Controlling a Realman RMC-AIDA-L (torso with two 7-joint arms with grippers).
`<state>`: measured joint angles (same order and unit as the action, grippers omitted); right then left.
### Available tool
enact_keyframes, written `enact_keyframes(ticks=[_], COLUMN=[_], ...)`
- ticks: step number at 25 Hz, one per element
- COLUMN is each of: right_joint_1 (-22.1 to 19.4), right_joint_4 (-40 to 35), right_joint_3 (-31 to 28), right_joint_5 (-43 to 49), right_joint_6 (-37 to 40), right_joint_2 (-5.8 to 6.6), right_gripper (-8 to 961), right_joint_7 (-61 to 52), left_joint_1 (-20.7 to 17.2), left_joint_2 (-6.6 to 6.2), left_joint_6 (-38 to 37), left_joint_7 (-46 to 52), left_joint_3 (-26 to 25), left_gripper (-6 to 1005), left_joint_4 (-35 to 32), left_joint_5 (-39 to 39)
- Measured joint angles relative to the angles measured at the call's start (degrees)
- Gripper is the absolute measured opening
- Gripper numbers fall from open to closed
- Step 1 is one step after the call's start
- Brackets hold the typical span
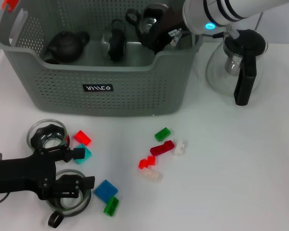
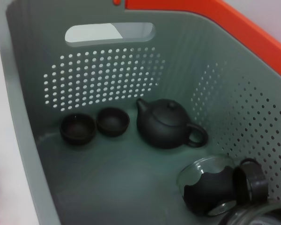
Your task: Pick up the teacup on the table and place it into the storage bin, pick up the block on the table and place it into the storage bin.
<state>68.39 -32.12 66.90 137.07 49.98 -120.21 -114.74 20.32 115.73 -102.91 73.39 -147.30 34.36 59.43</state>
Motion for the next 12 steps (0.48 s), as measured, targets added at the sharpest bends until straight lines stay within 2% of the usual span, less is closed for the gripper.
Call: enact_keyframes(ticks=[12], right_joint_1=[0.77], right_joint_4=[2.07], right_joint_3=[0.04], right_joint_5=[0.34], right_joint_6=[-3.34], right_joint_2=[0.07], right_gripper=[60], right_joint_7=[0.06], left_joint_1=[0.07], left_joint_2=[0.5], left_joint_6=[0.65], left_joint_7=[-0.09], left_joint_3=[0.0], left_gripper=[904], left_joint_4=[-0.09], left_joint_5=[-0.19])
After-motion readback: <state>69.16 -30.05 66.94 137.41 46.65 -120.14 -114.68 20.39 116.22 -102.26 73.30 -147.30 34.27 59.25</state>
